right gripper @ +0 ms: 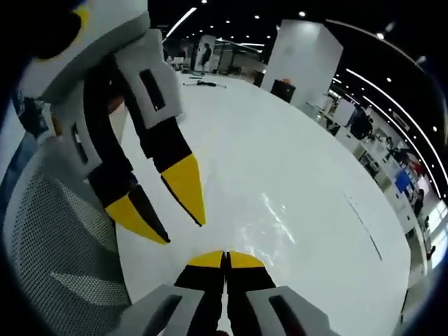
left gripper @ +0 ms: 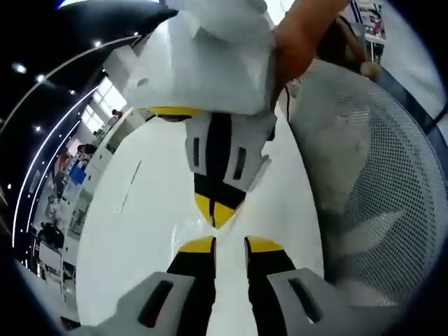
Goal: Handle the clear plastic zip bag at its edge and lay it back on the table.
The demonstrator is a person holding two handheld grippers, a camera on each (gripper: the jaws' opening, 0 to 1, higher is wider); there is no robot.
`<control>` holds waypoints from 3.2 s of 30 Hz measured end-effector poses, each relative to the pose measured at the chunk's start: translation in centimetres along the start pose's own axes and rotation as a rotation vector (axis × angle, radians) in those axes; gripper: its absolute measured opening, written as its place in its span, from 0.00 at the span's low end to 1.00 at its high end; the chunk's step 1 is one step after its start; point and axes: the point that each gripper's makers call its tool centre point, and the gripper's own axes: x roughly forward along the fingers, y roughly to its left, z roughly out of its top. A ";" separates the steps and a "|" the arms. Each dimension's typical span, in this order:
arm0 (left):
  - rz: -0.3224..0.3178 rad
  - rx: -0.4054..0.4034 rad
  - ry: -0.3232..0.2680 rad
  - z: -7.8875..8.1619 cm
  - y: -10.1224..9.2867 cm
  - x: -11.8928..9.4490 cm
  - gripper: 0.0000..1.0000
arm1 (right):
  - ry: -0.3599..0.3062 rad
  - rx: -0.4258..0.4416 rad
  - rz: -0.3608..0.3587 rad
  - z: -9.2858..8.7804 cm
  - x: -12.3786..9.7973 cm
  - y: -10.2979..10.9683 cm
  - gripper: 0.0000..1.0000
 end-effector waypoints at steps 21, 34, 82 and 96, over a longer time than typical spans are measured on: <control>0.029 0.154 0.063 -1.0 0.6 1.8 0.00 | 0.003 -0.014 0.005 0.5 -0.2 -0.4 0.00; 0.007 0.156 0.090 -2.0 0.1 2.6 0.00 | -0.009 0.019 -0.044 1.2 0.0 -2.3 0.00; -0.009 0.100 0.123 -3.2 -0.2 3.3 0.00 | -0.026 0.017 -0.045 1.9 0.4 -3.6 0.00; 0.037 0.086 0.131 -3.2 1.1 3.0 0.00 | -0.020 -0.004 -0.020 1.7 0.9 -3.0 0.00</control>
